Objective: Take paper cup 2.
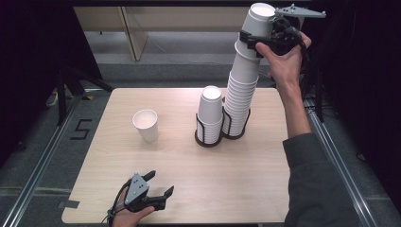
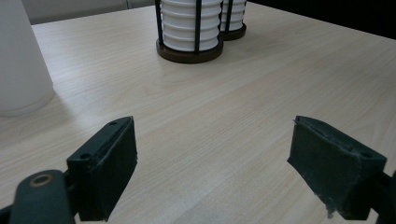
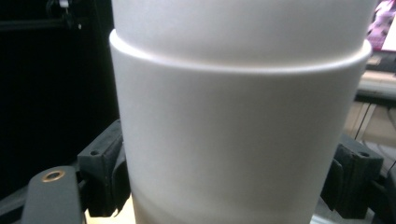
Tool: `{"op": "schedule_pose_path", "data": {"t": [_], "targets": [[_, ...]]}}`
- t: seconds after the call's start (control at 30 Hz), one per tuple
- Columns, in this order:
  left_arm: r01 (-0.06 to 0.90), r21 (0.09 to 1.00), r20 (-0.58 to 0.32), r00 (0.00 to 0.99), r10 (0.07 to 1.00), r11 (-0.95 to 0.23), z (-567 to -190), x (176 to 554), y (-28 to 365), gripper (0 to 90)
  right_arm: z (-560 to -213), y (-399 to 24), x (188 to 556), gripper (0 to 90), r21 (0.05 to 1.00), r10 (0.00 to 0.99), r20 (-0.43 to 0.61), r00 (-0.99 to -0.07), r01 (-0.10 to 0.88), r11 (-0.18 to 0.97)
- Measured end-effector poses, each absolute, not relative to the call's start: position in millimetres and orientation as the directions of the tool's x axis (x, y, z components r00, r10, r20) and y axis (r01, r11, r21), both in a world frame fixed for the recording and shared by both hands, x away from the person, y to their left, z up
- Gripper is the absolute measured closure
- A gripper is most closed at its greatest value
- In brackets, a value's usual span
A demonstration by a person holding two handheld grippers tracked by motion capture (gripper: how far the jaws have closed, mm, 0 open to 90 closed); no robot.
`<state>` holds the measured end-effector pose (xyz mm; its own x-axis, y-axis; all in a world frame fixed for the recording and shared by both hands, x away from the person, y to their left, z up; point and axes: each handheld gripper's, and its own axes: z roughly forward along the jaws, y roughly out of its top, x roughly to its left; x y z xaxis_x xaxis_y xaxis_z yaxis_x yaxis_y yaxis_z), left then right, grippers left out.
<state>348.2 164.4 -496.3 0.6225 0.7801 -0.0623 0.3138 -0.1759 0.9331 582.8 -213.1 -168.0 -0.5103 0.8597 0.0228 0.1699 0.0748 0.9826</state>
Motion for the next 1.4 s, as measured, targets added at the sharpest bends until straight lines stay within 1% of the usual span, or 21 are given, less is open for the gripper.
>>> {"op": "schedule_pose_path", "data": {"t": [0.17,0.4,0.6,0.77,0.9,0.97,1.03,1.1,1.3,1.4], "targets": [[0.314,0.933,-0.064,0.624,0.779,-0.176,-496,348,164,14.4,-152,-217,574,18.7,0.990,0.864,0.025,-0.502,0.135,0.050],[0.326,0.926,-0.056,0.621,0.782,-0.192,-496,348,164,14.4,-144,-236,559,18.8,0.993,0.866,0.037,-0.499,0.115,0.024],[0.326,0.925,-0.056,0.623,0.780,-0.195,-496,347,163,14.4,-149,-255,540,18.8,0.990,0.862,0.050,-0.504,0.136,0.022],[0.331,0.923,-0.056,0.618,0.784,-0.195,-497,348,162,14.4,-165,-267,518,18.8,0.988,0.855,0.028,-0.517,0.143,0.054],[0.326,0.926,-0.058,0.625,0.778,-0.193,-499,349,161,14.4,-180,-272,499,18.8,0.986,0.846,0.031,-0.532,0.156,0.062],[0.327,0.923,-0.051,0.625,0.779,-0.202,-498,349,161,14.4,-191,-272,489,18.8,0.981,0.839,0.038,-0.543,0.179,0.072],[0.322,0.926,-0.053,0.625,0.779,-0.196,-499,349,160,14.4,-201,-271,480,18.8,0.982,0.831,0.038,-0.555,0.174,0.072],[0.320,0.928,-0.056,0.627,0.777,-0.191,-499,349,160,14.4,-214,-269,472,18.8,0.981,0.826,0.026,-0.564,0.173,0.087],[0.319,0.929,-0.055,0.625,0.778,-0.190,-499,349,160,14.4,-261,-259,454,18.8,0.974,0.781,0.087,-0.618,0.216,0.062],[0.317,0.930,-0.058,0.626,0.777,-0.186,-499,350,161,14.4,-283,-253,450,18.8,0.973,0.772,0.086,-0.629,0.221,0.072]]}}
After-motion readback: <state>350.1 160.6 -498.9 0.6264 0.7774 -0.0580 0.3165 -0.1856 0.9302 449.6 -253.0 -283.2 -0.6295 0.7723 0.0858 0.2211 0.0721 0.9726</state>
